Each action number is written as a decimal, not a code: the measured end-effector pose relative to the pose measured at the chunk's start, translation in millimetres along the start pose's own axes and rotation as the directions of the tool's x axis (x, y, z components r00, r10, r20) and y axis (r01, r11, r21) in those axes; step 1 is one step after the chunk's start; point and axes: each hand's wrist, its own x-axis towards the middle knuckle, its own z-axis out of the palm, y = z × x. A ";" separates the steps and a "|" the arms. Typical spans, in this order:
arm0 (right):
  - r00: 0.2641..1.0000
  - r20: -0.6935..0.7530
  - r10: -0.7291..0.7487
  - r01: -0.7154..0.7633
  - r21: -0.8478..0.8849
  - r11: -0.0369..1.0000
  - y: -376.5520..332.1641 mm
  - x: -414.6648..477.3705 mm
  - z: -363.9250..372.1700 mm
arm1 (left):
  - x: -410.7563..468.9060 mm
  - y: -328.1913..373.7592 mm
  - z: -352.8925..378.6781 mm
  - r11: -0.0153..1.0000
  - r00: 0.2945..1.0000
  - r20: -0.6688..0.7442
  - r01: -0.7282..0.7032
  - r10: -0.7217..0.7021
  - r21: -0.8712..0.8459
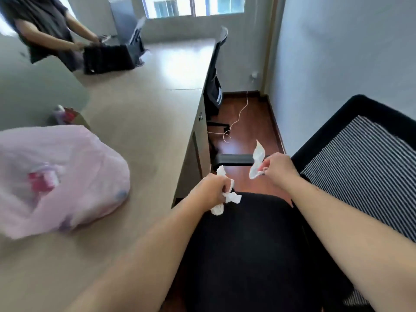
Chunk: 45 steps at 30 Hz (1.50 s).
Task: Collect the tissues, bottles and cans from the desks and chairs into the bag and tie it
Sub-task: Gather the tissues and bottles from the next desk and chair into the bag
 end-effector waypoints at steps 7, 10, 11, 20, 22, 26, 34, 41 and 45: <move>0.934 -0.219 -0.282 0.302 0.063 0.951 -152.5 -42.2 -55.6 | -86.2 -19.8 -141.7 0.990 0.962 -0.275 0.039 0.001 0.139; 0.871 -0.254 -0.420 0.451 0.078 0.889 -228.3 -58.6 -45.4 | -123.7 -57.3 -190.0 0.990 0.920 -0.389 0.090 -0.041 0.108; 0.852 -0.251 -0.459 0.494 0.096 0.864 -257.9 -64.1 -36.2 | -139.8 -78.6 -205.2 0.989 0.902 -0.428 0.108 -0.055 0.101; 0.792 -0.131 -0.596 0.606 0.047 0.794 -443.0 -99.3 88.5 | -237.3 -257.1 -254.2 0.951 0.822 -0.538 0.289 -0.189 0.108; 0.835 -0.099 -0.541 0.541 -0.030 0.840 -453.3 -94.4 124.0 | -239.6 -283.9 -244.1 0.949 0.841 -0.488 0.307 -0.236 0.069; 0.877 0.001 -0.481 0.473 -0.181 0.862 -458.9 -85.1 160.3 | -229.6 -310.4 -230.0 0.950 0.886 -0.383 0.307 -0.262 0.060; 0.814 0.129 -0.566 0.580 -0.227 0.782 -448.2 -71.6 160.8 | -227.0 -316.8 -245.6 0.875 0.909 -0.366 0.335 -0.202 0.350; 0.823 -0.222 -0.523 0.532 -0.023 0.846 -397.9 -66.7 77.2 | -206.2 -252.6 -278.0 0.887 0.868 -0.491 0.280 -0.071 0.367; 0.873 -0.331 -0.359 0.390 0.028 0.921 -312.6 -74.3 11.1 | -165.2 -167.8 -257.6 0.921 0.893 -0.448 0.134 0.049 0.367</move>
